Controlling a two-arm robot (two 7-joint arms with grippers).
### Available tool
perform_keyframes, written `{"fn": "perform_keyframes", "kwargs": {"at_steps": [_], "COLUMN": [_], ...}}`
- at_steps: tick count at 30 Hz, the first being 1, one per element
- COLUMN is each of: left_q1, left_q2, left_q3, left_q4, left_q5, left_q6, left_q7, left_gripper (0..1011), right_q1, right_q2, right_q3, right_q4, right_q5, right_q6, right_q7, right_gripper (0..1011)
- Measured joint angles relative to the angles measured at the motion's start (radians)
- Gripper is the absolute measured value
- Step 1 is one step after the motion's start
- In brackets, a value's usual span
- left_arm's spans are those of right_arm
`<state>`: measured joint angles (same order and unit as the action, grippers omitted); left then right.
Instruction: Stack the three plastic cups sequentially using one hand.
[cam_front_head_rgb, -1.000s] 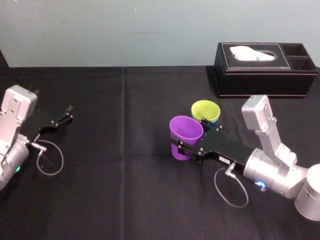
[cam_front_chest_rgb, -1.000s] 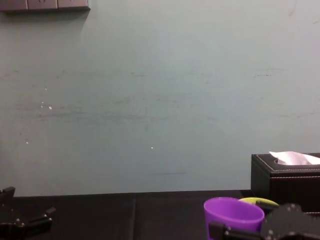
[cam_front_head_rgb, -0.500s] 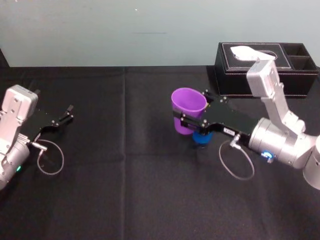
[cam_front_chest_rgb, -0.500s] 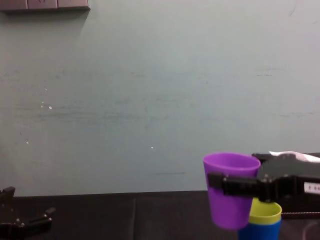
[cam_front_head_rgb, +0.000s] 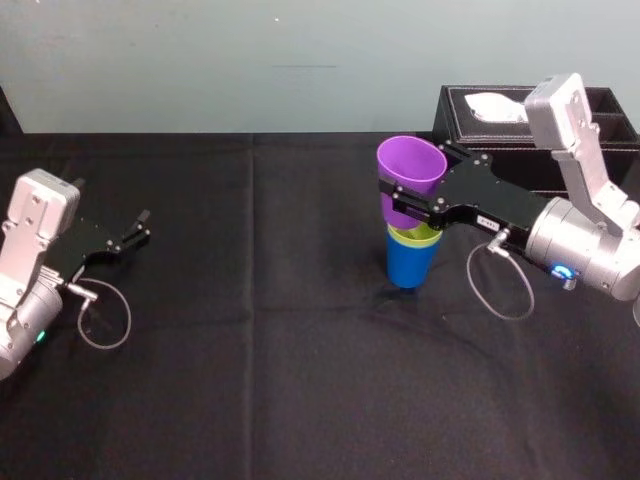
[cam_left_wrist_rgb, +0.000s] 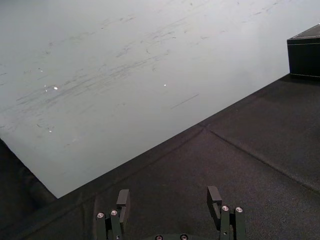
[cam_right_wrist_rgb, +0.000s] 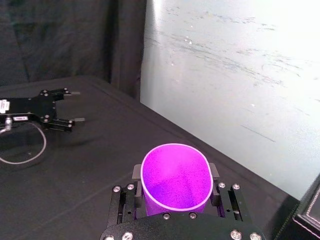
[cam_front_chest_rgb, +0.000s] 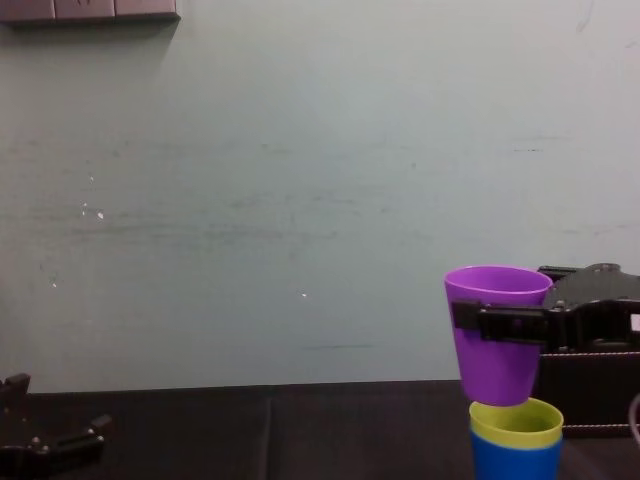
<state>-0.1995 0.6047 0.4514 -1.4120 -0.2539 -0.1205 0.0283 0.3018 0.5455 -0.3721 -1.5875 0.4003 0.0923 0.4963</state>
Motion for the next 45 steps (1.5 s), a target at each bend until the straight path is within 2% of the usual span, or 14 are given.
{"fn": "perform_keyframes", "kwargs": {"at_steps": [25,45], "left_q1": [0.000,0.000], "left_q2": [0.000,0.000], "left_q3": [0.000,0.000], "left_q4": [0.000,0.000], "left_q5": [0.000,0.000], "left_q6": [0.000,0.000], "left_q7": [0.000,0.000], "left_gripper": [1012,1011], "right_q1": [0.015,0.004], "right_q2": [-0.005,-0.023], "right_q3": [0.000,-0.006], "right_q4": [0.078,0.133], "right_q5": [0.002,-0.007], "right_q6": [-0.020,-0.064], "right_q7": [0.005,0.018], "right_gripper": [728,726]}}
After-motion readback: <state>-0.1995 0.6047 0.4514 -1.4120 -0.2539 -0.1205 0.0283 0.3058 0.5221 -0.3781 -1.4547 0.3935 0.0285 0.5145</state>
